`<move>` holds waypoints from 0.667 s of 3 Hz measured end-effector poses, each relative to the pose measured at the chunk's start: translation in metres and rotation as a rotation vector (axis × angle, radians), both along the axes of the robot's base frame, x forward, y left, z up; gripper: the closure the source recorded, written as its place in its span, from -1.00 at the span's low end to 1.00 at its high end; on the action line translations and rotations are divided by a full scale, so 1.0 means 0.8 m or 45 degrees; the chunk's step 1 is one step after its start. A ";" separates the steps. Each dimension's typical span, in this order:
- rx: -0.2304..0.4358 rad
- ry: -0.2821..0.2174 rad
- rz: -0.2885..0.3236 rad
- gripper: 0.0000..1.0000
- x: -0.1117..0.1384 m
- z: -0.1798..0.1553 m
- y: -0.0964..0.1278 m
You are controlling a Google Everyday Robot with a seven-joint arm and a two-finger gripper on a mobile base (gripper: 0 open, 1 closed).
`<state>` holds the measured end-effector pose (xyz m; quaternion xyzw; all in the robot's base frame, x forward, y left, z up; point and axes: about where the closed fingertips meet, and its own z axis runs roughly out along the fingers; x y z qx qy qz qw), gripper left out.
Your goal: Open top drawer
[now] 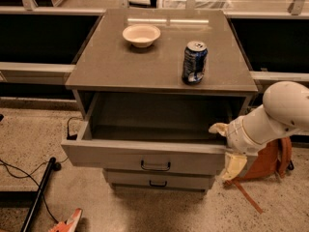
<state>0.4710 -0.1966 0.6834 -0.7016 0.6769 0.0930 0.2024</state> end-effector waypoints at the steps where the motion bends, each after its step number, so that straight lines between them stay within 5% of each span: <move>1: -0.041 -0.014 0.021 -1.00 0.012 0.014 0.002; 2: -0.069 -0.029 0.045 -1.00 0.031 0.033 0.001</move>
Offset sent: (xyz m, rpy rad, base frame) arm 0.0495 -0.0037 0.0542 -0.0800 -0.0467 0.0559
